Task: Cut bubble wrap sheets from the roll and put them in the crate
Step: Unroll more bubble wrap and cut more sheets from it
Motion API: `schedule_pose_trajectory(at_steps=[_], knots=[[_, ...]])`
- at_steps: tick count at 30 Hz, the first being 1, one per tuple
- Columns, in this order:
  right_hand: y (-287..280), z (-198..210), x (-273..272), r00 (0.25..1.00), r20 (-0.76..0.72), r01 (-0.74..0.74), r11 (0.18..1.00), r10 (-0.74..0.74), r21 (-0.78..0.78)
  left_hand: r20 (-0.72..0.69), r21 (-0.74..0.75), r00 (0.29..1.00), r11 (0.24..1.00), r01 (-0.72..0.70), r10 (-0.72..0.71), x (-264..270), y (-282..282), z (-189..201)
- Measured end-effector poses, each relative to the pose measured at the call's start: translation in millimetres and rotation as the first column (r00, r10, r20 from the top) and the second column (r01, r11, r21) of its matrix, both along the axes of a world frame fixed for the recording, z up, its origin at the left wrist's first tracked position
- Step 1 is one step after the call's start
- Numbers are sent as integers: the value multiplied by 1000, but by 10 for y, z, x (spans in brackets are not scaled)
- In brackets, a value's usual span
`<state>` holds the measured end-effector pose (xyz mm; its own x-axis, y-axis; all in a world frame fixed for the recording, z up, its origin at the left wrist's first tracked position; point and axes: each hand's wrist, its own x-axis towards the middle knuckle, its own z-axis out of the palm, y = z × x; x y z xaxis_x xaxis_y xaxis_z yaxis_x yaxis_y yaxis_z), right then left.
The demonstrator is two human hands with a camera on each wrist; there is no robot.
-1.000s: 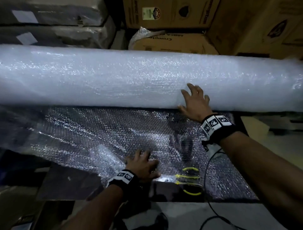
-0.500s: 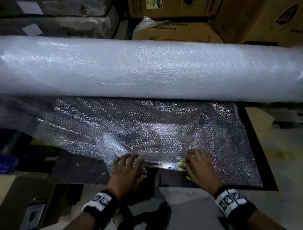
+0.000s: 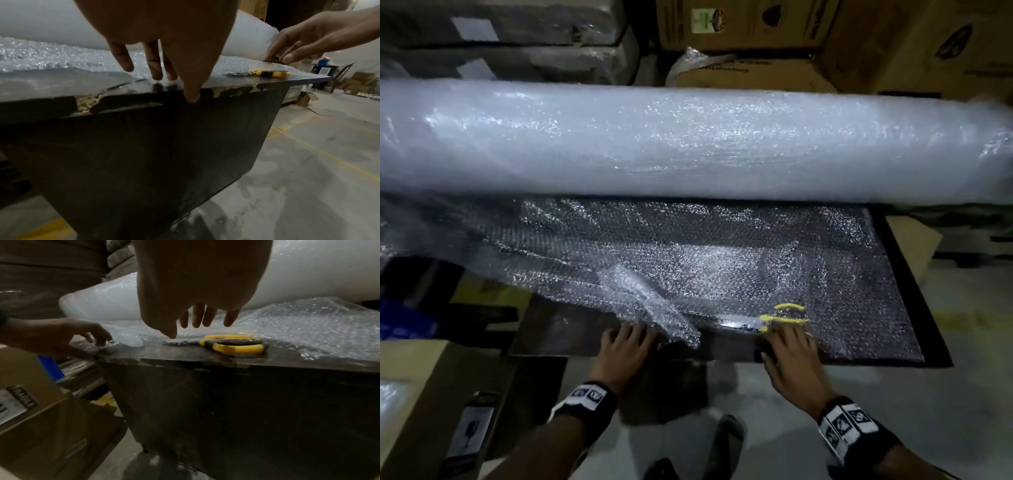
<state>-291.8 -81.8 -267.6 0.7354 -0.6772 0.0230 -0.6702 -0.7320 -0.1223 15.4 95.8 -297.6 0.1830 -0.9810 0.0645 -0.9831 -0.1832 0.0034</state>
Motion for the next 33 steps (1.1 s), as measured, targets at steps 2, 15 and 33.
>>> schedule_pose_trajectory(at_steps=[2, 15, 33], knots=[[112, 38, 90, 999, -29, -39, 999, 39, 6, 35, -48, 998, 997, 57, -55, 59, 29, -21], [1117, 377, 1042, 834, 416, -487, 837, 362, 248, 36, -354, 955, 890, 287, -294, 98, 1013, 858], [775, 1466, 440, 482, 472, -440, 262, -738, 859, -799, -210, 594, 969, -132, -92, -110, -352, 2660]])
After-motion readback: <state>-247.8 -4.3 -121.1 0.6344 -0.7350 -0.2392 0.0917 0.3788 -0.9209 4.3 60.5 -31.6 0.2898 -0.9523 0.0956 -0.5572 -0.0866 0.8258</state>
